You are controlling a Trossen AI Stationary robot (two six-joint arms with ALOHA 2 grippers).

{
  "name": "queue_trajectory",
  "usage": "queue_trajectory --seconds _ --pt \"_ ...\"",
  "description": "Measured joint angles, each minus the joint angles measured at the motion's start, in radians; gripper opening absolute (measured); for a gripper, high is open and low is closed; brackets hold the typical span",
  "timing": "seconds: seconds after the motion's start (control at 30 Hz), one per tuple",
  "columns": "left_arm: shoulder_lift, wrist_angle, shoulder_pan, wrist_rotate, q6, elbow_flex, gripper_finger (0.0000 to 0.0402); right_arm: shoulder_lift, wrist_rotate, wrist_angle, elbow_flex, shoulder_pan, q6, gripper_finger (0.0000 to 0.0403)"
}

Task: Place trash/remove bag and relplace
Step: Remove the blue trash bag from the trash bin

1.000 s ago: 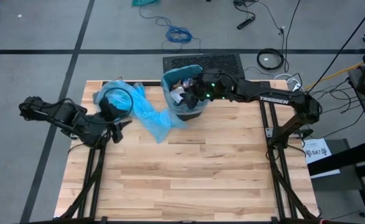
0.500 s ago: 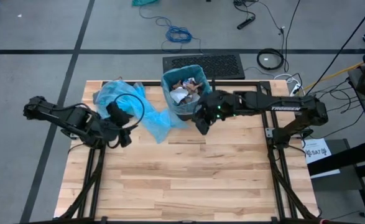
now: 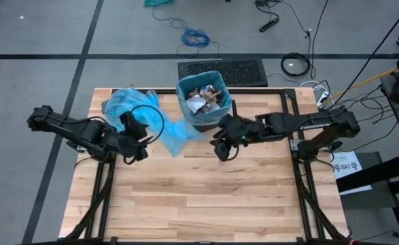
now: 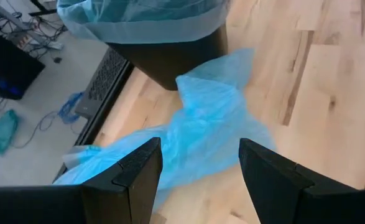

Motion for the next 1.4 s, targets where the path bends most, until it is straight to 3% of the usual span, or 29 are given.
queue_trajectory --seconds 0.17,0.33,0.57,0.97,1.13,1.4 --pt "0.0 0.001 0.003 0.044 -0.07 0.0 0.0215 0.0 0.048 0.002 0.0 0.034 0.072 0.013" --pt "-0.003 0.005 0.006 0.184 0.008 0.0 0.0215 0.012 0.095 0.034 0.0 0.067 0.112 0.013" --pt "-0.059 0.058 0.014 0.198 0.123 0.0 0.0215 0.092 0.106 0.053 0.0 0.084 0.113 0.013" --pt "-0.216 0.054 0.122 0.28 0.186 0.0 0.0215 0.214 0.103 0.08 0.0 0.043 -0.148 0.013" --pt "-0.269 0.055 0.176 0.281 0.184 -0.04 0.0215 0.238 0.107 0.124 0.0 0.016 -0.383 0.013" --pt "-0.309 0.05 0.21 0.286 0.096 -0.141 0.0215 0.283 0.258 0.146 0.0 -0.032 -0.59 0.013"
